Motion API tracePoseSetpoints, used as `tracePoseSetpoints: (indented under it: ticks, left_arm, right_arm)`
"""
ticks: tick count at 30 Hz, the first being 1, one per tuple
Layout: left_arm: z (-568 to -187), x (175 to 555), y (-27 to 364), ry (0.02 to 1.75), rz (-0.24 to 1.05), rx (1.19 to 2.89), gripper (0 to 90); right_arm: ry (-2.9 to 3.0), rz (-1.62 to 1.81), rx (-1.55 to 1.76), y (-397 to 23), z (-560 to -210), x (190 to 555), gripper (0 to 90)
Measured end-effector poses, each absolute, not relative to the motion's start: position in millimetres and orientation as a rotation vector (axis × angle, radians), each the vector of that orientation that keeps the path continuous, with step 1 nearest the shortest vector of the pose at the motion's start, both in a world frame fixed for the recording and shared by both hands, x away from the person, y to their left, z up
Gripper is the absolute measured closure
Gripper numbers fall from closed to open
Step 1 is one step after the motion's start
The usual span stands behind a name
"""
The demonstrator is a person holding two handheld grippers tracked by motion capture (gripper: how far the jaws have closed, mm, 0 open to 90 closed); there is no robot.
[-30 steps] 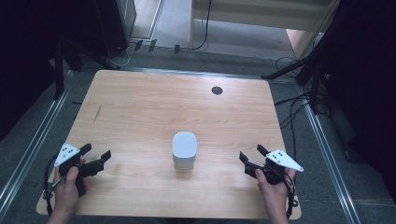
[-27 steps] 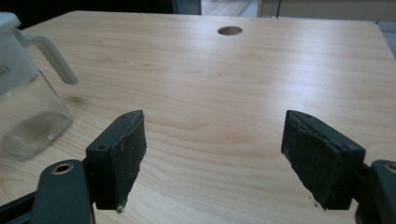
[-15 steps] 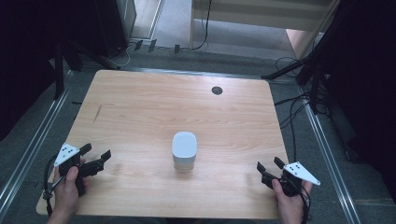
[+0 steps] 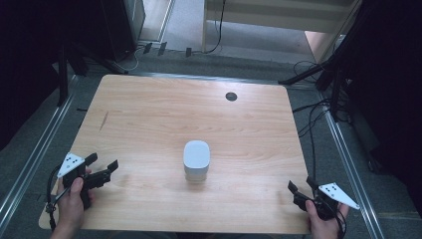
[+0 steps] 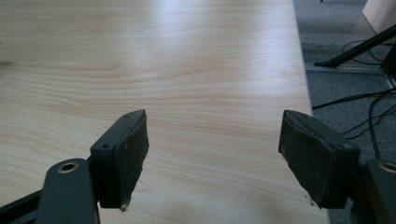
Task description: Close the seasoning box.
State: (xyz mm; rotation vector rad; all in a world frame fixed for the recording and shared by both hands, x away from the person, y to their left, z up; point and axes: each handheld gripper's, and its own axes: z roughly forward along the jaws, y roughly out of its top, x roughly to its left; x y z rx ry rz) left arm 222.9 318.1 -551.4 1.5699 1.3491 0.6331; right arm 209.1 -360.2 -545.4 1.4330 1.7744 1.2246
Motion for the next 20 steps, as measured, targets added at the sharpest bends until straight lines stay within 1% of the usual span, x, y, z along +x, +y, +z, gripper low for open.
tracePoseSetpoints:
  ticks: [6, 11, 20]
  left_arm:
    - [-551.4, 222.9, 318.4, 1.350, 0.631, 1.571, 13.6]
    - [-551.4, 223.1, 318.5, 1.348, 0.624, 1.568, 13.6]
    - [-551.4, 224.1, 319.3, 1.348, 0.599, 1.578, 13.6]
  right_arm:
    - [1.753, 1.252, 1.441, -368.7, -545.7, 200.4, 24.8]
    - [1.786, 1.228, 1.403, -364.0, -545.8, 199.2, 24.8]
    - [1.818, 1.197, 1.435, -359.2, -545.9, 202.2, 25.3]
